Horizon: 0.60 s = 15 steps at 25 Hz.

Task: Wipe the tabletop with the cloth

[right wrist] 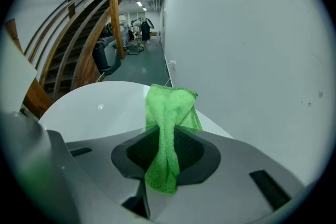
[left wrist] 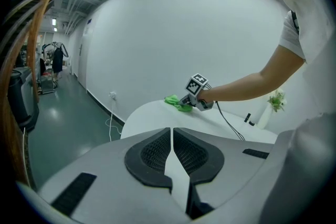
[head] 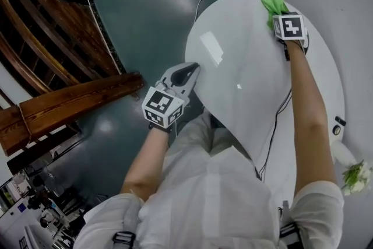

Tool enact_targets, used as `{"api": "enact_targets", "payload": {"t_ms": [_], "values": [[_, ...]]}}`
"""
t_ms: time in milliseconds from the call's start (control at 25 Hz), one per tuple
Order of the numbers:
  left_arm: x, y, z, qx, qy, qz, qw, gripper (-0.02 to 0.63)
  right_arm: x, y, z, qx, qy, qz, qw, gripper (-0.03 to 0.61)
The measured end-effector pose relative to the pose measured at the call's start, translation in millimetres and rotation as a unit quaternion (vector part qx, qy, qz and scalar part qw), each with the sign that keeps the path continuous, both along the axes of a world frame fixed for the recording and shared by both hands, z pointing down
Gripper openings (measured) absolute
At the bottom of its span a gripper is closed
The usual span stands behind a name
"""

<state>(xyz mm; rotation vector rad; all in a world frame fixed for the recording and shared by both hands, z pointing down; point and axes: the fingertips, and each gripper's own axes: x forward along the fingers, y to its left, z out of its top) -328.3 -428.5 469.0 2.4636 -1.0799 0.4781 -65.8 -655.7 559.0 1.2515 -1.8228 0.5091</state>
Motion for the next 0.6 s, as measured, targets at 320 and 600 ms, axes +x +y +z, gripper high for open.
{"api": "enact_targets", "payload": {"t_ms": [320,600], "values": [[-22.0,-1.9,7.8,-0.006,-0.001,-0.019,0.9998,0.028,-122.7,16.1,6.1,0.004,-0.034,-0.100,0.994,0.074],[-36.7,7.2,3.1,-0.001,0.004,-0.024,0.9997,0.028,-235.1,96.5,0.5,0.030,-0.004,-0.263,0.964,0.074]]}}
